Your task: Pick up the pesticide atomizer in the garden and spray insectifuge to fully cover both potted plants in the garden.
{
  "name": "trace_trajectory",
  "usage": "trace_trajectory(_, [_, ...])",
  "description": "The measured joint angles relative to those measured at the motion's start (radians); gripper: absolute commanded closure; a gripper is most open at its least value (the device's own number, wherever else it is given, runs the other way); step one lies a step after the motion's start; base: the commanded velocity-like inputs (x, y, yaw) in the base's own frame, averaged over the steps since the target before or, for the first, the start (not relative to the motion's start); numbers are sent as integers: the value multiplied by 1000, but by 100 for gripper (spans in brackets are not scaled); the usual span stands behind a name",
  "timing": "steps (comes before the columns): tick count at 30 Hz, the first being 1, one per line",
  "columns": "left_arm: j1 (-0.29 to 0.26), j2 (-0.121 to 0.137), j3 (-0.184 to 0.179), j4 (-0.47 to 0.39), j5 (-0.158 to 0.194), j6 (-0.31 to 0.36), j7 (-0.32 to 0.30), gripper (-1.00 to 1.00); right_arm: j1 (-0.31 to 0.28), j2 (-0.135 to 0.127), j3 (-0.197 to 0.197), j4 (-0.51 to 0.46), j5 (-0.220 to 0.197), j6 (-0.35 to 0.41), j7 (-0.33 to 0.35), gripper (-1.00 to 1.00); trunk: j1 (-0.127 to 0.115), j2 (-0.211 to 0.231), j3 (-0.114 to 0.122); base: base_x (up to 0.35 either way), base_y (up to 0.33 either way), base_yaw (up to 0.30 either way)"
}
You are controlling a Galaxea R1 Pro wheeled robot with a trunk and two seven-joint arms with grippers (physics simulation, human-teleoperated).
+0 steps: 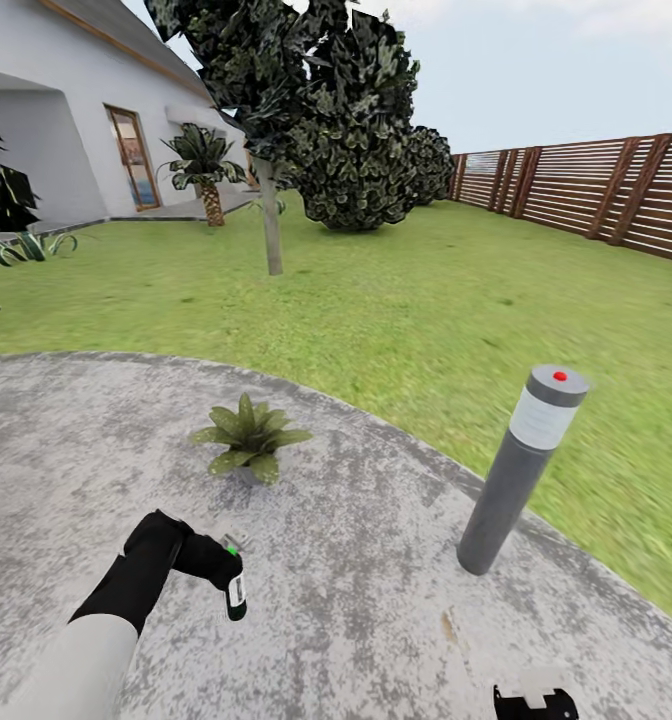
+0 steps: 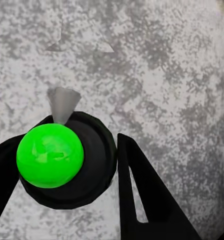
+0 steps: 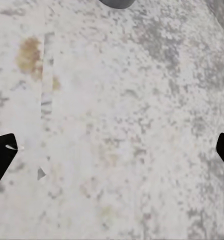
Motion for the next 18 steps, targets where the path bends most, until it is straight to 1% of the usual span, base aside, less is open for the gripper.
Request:
trace_trajectory(1, [1, 8, -1, 6, 54, -76, -10, 100, 0, -8, 0, 0, 0, -1, 0, -100, 0, 0, 0, 0, -311, 0])
trace_trajectory(2, [19, 30, 17, 23, 151, -264, -29, 100, 0, -18, 0, 1, 0, -1, 0, -100, 0, 0, 0, 0, -308, 0])
trace_trajectory(3, [28, 38, 20, 27, 170, -312, -48, 100, 0, -19, 1, 1, 0, -1, 0, -100, 0, 0, 0, 0, -306, 0])
trace_trajectory(5, [34, 45, 22, 32, 183, -349, -94, 100, 0, -20, 1, 1, 0, -1, 0, -100, 0, 0, 0, 0, -305, 0])
trace_trajectory(7, [36, 47, 21, 35, 187, -361, -114, 100, 0, -20, 1, 1, 0, -1, 0, -100, 0, 0, 0, 0, -298, 0])
trace_trajectory(9, [38, 46, 17, 46, 183, -373, -120, 100, 0, -21, 1, 1, 0, -1, 0, -100, 0, 0, 0, 0, -245, 0])
trace_trajectory(12, [38, 44, 11, 83, 178, -430, -123, 100, 0, -22, 1, 1, 0, 0, 0, -100, 0, 0, 0, 0, -147, 0])
trace_trajectory(13, [38, 43, 10, 89, 178, -439, -123, 100, 0, -21, 1, 1, 0, 0, 0, -100, 0, 0, 0, 0, -121, 0])
trace_trajectory(18, [38, 41, 10, 95, 178, -450, -123, 100, 0, -22, 0, 1, 0, -1, 0, -100, 0, 0, 0, 0, -255, 0])
